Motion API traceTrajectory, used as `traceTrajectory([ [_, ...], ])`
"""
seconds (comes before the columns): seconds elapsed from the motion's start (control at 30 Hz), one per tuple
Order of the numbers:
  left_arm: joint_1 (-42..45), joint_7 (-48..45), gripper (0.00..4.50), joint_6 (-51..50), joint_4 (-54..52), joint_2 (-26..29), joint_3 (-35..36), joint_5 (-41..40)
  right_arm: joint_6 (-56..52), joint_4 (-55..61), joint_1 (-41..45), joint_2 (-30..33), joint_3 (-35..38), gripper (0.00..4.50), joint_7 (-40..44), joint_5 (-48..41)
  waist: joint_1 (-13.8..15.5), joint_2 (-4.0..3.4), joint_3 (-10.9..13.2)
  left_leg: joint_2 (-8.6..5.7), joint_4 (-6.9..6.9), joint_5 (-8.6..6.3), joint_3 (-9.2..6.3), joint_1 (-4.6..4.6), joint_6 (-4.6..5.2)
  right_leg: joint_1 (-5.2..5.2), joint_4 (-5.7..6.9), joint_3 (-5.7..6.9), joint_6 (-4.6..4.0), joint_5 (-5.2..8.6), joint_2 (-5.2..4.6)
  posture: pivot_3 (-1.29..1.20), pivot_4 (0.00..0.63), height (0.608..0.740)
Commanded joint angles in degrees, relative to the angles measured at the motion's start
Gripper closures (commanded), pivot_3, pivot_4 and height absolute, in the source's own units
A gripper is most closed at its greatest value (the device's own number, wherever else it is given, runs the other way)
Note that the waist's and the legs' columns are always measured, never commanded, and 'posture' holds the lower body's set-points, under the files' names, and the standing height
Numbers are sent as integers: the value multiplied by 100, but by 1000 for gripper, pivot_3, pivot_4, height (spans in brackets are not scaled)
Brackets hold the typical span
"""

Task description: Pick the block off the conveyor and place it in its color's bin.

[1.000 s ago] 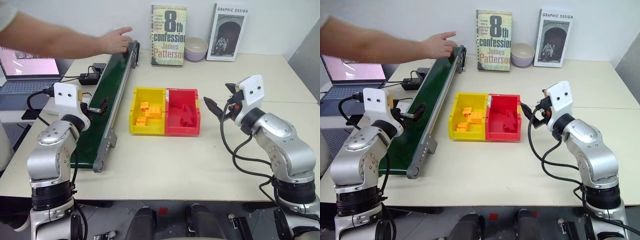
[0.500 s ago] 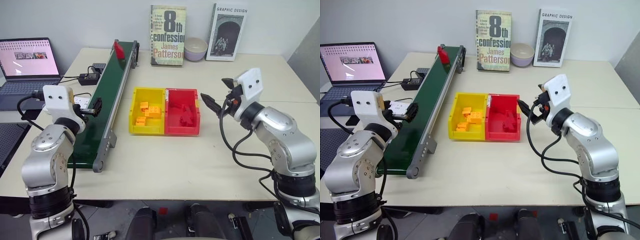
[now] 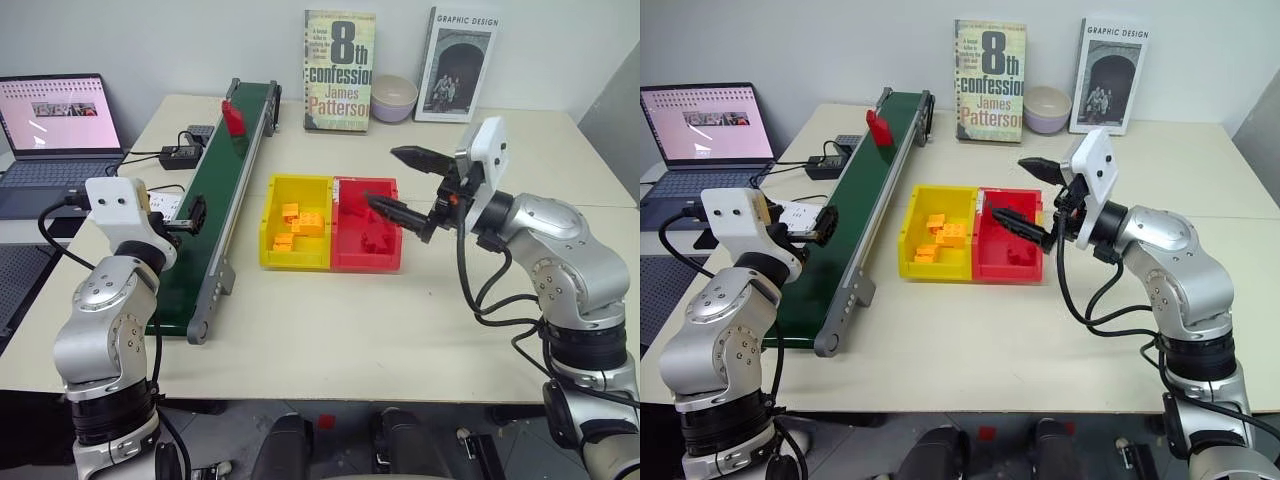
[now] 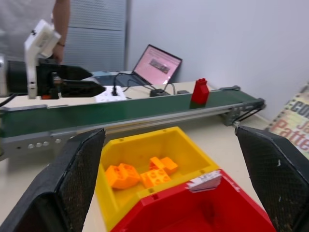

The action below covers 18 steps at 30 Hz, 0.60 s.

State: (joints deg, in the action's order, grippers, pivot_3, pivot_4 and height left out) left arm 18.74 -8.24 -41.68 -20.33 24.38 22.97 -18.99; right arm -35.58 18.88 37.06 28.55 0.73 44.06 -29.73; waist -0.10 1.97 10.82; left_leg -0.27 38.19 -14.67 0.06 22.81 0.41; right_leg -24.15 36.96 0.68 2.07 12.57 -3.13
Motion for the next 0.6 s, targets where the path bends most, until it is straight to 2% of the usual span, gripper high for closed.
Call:
traceTrajectory([
  [0.03,102,-2,21,113,-119,75,-55,29,88,148,-20,32,52,0,172,-209,0,0,0,0,0,0,0,0,0,0,0,0,0,0,0,0,150,740],
  [0.6,575,208,21,32,451,28,-490,298,60,200,-62,74,-34,0,228,-204,3,0,0,0,-1,0,0,1,0,-2,0,0,0,0,-2,0,150,740],
])
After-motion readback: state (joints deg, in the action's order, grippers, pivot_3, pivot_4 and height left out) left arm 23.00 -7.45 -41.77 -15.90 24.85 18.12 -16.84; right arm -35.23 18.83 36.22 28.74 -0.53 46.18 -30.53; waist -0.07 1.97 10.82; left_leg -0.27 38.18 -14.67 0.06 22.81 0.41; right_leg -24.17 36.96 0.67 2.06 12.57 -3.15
